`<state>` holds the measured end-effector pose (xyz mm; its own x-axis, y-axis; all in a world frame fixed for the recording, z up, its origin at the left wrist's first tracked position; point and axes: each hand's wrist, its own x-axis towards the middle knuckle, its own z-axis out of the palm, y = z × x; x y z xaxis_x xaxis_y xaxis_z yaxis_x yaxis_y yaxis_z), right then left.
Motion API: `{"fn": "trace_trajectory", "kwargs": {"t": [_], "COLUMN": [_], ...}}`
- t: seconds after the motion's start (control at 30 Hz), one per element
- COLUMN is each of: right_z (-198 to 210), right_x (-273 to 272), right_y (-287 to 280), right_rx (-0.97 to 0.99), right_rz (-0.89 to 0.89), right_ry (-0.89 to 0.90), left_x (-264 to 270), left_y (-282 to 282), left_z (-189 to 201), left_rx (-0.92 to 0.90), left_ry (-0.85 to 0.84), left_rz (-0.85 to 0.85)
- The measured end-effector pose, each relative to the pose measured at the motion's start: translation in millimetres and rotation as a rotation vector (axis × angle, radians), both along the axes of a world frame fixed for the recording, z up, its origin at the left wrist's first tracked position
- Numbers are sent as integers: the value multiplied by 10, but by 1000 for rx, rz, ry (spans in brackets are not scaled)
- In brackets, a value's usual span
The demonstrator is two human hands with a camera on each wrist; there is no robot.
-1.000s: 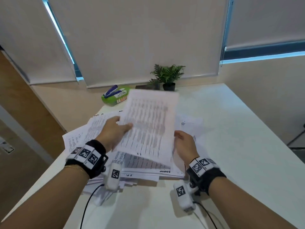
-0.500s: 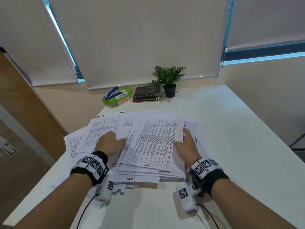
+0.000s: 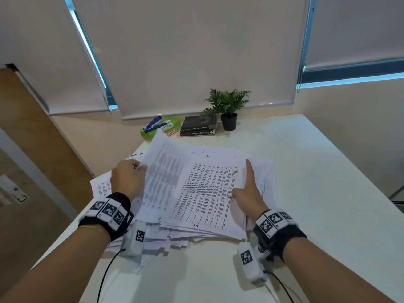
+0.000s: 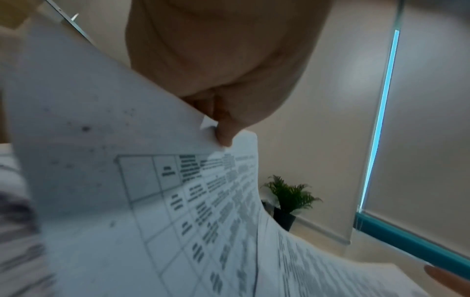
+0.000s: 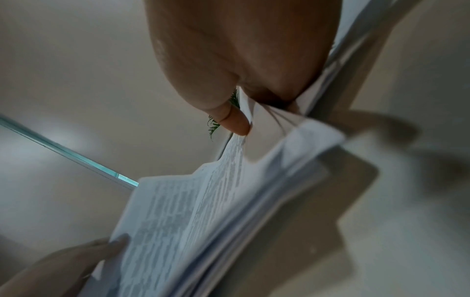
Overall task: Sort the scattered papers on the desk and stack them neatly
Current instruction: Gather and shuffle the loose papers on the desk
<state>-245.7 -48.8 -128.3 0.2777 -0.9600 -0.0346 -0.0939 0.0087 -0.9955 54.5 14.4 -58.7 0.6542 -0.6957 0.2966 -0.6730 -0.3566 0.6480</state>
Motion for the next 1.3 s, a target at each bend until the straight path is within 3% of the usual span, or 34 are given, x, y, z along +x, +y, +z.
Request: {"fn": "trace_trajectory", "kwargs": {"t": [0.17, 0.3, 0.43, 0.53, 0.73, 0.83, 0.97, 1.1, 1.2, 1.3], "right_z": [-10, 44, 45, 88, -30, 76, -76, -30, -72, -129], "right_x": [30, 42, 56, 61, 101, 64, 91, 32, 30, 35], "right_y": [-29, 19, 19, 15, -93, -46, -147, -51, -54, -97], "right_rx": [13, 22, 44, 57, 260, 231, 202, 25, -49, -39], "right_rz": [-17, -10, 5, 1, -69, -54, -67, -4, -23, -88], "right_ry": [92, 167, 155, 111, -33, -22, -1, 141, 152, 87], "left_x": [135, 142, 63, -99, -530, -587, -361, -103, 129, 267], "left_y": [-35, -23, -110, -195, -270, -277, -284, -253, -223, -194], "left_z": [414, 729, 830, 616, -63, -254, -287, -222, -266, -340], "left_rx": [-302, -509, -590, -475, -16, 162, 264, 274, 448, 567], "left_ry": [-45, 8, 144, 309, 397, 410, 272, 200, 50, 52], "left_rz": [109, 74, 48, -15, -187, -304, -285, -197, -100, -72]}}
